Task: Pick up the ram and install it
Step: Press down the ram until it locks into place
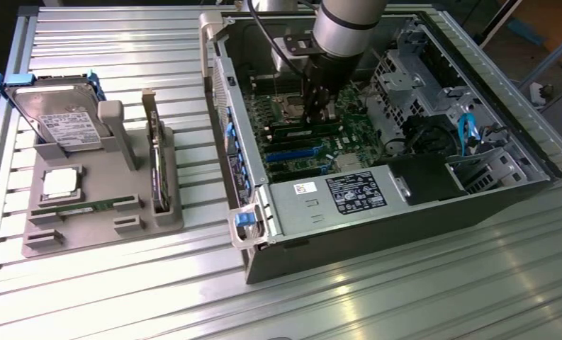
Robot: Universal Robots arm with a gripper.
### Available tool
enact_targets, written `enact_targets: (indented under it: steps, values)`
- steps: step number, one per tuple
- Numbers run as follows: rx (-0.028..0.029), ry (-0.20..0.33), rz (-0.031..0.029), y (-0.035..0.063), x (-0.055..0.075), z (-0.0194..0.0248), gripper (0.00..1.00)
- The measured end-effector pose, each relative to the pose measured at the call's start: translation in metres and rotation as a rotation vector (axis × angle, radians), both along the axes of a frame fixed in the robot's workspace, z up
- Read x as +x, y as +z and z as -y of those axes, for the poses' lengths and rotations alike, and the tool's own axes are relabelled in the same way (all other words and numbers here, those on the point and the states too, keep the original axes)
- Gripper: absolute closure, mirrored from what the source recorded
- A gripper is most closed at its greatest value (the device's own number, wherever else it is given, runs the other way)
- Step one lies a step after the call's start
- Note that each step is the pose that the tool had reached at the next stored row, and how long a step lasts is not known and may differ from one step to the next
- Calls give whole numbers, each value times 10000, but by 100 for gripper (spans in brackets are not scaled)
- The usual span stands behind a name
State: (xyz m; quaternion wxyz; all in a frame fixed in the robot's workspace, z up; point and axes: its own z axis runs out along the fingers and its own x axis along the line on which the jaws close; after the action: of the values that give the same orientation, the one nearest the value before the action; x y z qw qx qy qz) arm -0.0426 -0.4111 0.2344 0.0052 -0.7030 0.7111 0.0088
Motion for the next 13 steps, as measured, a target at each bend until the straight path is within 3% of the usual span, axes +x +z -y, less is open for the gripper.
enact_targets:
  steps: [13]
  values:
    - [18, 0, -1, -18, 0, 6, 89]
